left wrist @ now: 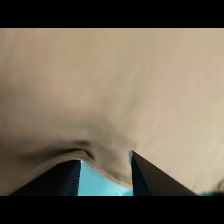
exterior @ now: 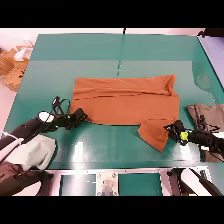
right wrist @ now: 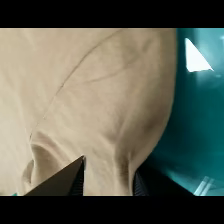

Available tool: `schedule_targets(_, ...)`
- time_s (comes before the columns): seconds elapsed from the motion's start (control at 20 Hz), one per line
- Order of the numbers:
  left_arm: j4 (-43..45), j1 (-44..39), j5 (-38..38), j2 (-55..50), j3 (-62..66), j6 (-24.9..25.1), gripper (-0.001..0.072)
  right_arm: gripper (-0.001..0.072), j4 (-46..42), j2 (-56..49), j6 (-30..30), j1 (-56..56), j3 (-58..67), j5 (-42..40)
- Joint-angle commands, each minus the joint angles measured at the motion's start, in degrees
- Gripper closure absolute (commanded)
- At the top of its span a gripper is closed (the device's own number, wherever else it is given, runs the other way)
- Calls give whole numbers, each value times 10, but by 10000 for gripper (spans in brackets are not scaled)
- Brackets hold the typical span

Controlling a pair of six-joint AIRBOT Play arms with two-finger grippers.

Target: Fold the shirts.

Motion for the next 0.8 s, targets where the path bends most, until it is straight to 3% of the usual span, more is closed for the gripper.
schedule_targets(0.0, -14, -2, 17, -4, 17, 43, 684, 426, 4, -4, -1, 23, -1, -15)
schedule_targets(0.05, -10, 0, -3, -4, 27, 52, 685, 594, 4, -4, -13, 22, 3, -5)
schedule_targets(0.1, 11, 2, -33, -4, 39, 55, 687, 693, 1, -4, -27, 22, 11, 11)
schedule_targets(0.2, 69, 21, -113, -4, 62, 39, 688, 693, -15, -3, -20, 22, 39, 49)
schedule_targets(0.3, 143, 48, -198, -1, 78, 3, 688, 694, -55, 4, 19, 22, 66, 81)
schedule_targets(0.5, 294, 55, -298, 62, 79, -63, 689, 695, -154, 56, 107, 22, 85, 132)
schedule_targets(0.75, 331, 55, -362, 119, 84, -75, 688, 695, -161, 111, 127, 22, 118, 202)
